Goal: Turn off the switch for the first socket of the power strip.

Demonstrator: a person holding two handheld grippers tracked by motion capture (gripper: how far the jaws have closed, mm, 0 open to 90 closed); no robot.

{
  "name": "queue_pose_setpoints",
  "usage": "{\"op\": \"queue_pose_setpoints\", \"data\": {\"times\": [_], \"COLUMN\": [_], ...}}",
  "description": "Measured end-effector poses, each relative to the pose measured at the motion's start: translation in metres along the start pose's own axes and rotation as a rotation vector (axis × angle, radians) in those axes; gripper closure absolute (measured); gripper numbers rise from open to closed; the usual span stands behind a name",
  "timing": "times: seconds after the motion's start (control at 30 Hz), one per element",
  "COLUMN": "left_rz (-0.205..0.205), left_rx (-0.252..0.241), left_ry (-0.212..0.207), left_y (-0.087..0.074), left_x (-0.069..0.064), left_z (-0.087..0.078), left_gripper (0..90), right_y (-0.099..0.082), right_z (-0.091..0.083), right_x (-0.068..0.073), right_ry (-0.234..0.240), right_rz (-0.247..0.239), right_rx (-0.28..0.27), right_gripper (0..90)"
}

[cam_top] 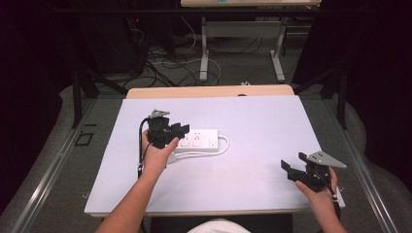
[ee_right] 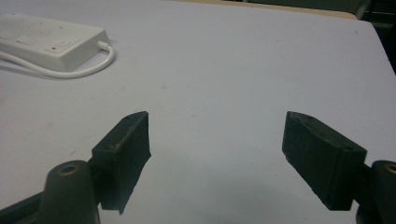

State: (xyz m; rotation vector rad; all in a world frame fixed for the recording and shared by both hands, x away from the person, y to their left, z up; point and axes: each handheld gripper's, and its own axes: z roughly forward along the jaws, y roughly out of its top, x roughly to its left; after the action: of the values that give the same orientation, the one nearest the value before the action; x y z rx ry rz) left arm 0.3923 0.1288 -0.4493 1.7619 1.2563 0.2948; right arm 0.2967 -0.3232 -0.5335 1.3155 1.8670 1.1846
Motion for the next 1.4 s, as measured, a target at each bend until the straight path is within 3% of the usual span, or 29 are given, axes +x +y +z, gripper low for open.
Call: {"op": "queue_pose_setpoints", "data": {"times": [0.6, 1.17, 1.3, 1.4], "left_rz": [-0.014, -0.075, -0.097, -0.091], "left_rx": [0.085, 0.248, 0.27, 0.277], "left_ry": [0.014, 0.024, 0.033, 0.04], "left_y": [0.003, 0.002, 0.001, 0.0], "left_x": [-0.003, 0.007, 0.008, 0.009], "left_z": [0.024, 0.049, 0.055, 0.057], "left_gripper": [71.5, 80.6, 83.6, 84.8], "right_y": [-0.001, -0.001, -0.001, -0.001], "right_z": [0.001, 0.001, 0.002, 0.001], "right_x": [-0.001, -0.002, -0.002, -0.001], "right_ry": [0.007, 0.006, 0.008, 0.006], "right_rz": [0.007, 0.005, 0.014, 0.015], "right_rx": [-0.005, 0.001, 0.0, 0.006], "right_gripper": [22.4, 22.4, 22.4, 22.4]}}
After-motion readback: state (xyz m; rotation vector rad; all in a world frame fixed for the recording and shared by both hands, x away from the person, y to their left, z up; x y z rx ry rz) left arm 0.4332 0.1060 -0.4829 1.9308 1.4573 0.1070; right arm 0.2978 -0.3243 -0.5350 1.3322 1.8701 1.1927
